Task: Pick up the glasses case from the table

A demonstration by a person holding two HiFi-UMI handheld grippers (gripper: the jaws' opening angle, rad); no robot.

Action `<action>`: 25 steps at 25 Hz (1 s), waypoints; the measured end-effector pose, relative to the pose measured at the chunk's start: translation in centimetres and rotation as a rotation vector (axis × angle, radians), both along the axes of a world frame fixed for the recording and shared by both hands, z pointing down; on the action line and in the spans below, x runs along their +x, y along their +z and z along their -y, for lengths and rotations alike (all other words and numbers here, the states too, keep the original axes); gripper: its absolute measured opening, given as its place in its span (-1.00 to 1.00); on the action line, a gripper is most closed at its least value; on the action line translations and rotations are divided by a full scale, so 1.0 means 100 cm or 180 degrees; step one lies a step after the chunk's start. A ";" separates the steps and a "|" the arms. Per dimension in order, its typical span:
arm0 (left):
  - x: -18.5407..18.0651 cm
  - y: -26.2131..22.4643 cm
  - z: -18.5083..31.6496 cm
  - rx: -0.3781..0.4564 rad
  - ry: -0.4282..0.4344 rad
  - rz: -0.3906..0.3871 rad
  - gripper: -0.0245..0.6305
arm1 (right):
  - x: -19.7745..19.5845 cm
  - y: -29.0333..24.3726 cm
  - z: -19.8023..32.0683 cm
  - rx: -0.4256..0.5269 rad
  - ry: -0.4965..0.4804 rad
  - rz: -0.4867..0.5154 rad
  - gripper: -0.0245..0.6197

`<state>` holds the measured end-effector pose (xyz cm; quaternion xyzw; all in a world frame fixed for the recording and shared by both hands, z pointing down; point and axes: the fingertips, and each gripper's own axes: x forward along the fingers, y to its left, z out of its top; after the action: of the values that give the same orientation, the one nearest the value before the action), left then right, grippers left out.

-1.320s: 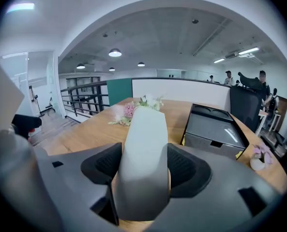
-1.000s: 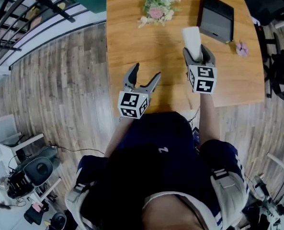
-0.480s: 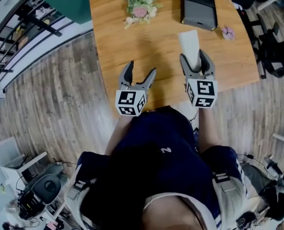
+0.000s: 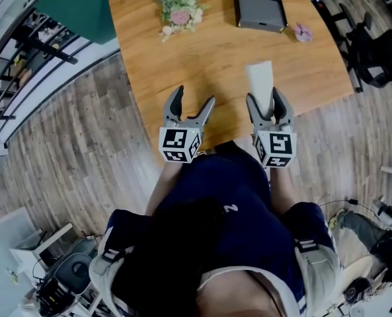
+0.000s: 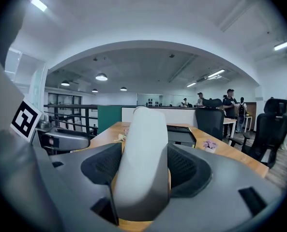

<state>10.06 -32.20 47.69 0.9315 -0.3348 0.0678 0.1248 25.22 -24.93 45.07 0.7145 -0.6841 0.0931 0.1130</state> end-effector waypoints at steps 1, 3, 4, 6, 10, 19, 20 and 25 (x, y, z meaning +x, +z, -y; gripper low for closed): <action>0.000 0.001 -0.001 -0.0001 0.0015 0.0002 0.25 | 0.000 0.002 -0.003 -0.0010 0.0015 0.0009 0.02; 0.000 0.001 -0.003 0.0000 0.0033 0.0004 0.25 | -0.001 0.003 -0.006 -0.0011 0.0025 -0.0004 0.02; -0.001 0.001 -0.004 0.0002 0.0039 0.0003 0.25 | -0.001 0.003 -0.006 -0.0007 0.0026 -0.0015 0.02; -0.001 -0.001 -0.006 0.0005 0.0059 -0.0004 0.25 | -0.002 0.000 -0.006 0.0001 0.0028 -0.0030 0.02; 0.001 -0.006 -0.009 0.0021 0.0150 -0.0054 0.07 | -0.004 0.002 -0.003 -0.0014 0.0003 -0.0027 0.02; -0.002 -0.008 -0.013 0.0086 0.0129 -0.0054 -0.91 | -0.011 0.009 0.002 -0.0071 -0.0144 -0.0046 0.02; -0.001 -0.008 -0.014 0.0090 0.0141 -0.0042 -0.91 | -0.010 0.009 0.003 -0.0069 -0.0150 -0.0042 0.02; 0.005 -0.007 -0.016 0.0121 0.0210 0.0054 -0.92 | -0.008 0.012 0.007 -0.0079 -0.0176 -0.0010 0.01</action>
<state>10.55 -30.64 47.03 0.9436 -0.3062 0.0733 0.1020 24.46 -25.64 46.24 0.6940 -0.7022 0.0973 0.1255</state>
